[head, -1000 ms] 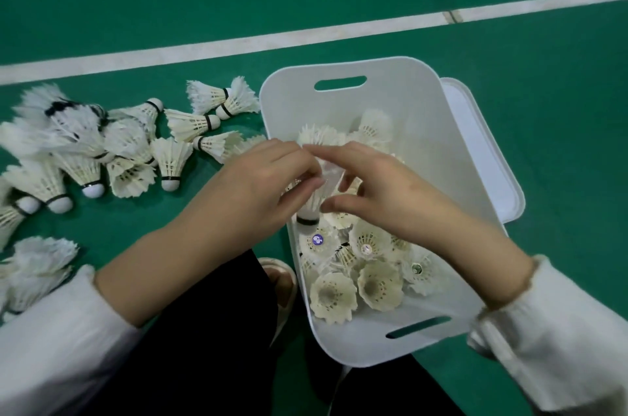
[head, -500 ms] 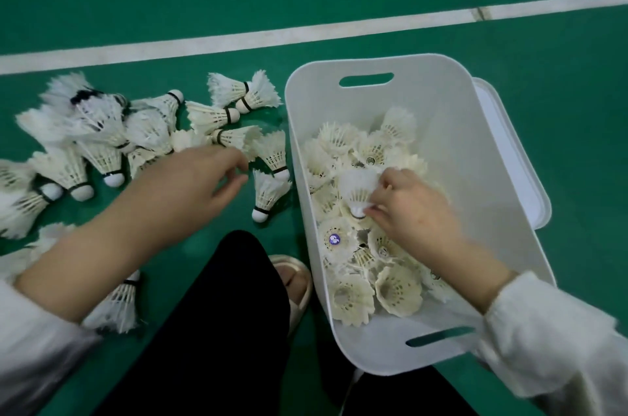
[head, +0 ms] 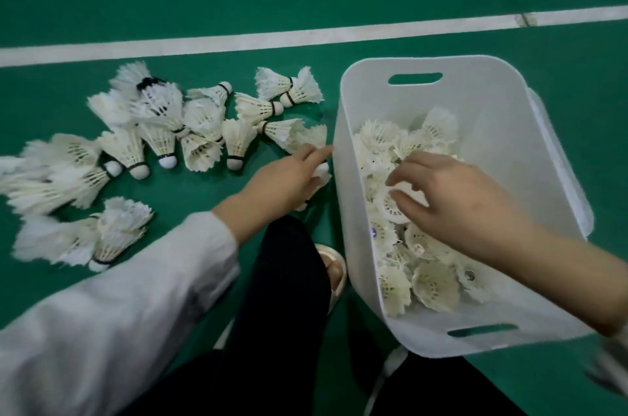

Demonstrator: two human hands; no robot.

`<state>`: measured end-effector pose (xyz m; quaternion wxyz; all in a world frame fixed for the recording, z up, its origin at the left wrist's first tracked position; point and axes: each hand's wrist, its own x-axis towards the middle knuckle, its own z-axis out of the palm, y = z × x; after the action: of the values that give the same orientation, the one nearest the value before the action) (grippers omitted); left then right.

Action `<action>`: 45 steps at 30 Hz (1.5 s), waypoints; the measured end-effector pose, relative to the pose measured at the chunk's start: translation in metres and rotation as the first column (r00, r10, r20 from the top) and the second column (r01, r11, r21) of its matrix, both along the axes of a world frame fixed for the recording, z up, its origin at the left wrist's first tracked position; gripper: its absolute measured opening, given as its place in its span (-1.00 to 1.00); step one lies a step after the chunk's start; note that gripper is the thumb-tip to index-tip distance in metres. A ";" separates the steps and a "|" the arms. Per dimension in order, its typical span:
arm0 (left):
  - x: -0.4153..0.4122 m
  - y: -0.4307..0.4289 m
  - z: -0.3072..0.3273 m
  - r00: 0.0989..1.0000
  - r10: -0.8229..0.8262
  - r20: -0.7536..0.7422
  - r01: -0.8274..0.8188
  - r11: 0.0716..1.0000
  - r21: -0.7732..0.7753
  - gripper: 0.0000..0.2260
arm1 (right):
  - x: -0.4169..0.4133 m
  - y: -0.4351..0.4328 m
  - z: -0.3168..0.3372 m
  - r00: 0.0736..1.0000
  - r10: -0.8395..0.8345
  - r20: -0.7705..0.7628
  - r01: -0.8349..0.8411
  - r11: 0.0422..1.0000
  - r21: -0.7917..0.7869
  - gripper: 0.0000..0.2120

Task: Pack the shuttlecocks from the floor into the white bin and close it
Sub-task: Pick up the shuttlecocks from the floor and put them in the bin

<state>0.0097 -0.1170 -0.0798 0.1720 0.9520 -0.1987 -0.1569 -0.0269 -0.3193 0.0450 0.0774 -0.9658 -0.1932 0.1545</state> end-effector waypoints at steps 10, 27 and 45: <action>-0.042 0.052 0.004 0.990 0.131 0.049 -0.110 0.946 -0.306 -0.84 | 0.008 0.130 -0.038 0.992 -0.028 -0.124 0.036 0.997 0.066 -0.66; -0.132 0.190 0.029 0.784 0.603 -0.151 -0.621 0.768 -0.159 -0.66 | -0.061 0.196 -0.125 0.906 -0.172 -0.386 0.318 0.879 0.355 -0.81; -0.097 0.132 0.007 0.707 0.681 -0.193 -0.706 0.697 -0.127 -0.81 | -0.040 0.179 -0.115 0.915 -0.228 -0.334 0.363 0.826 0.431 -0.50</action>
<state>-0.0869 0.0149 -0.0727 0.3216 0.9229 0.1727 -0.1224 -0.0668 -0.1407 -0.0701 0.3654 -0.9034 -0.0600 0.2163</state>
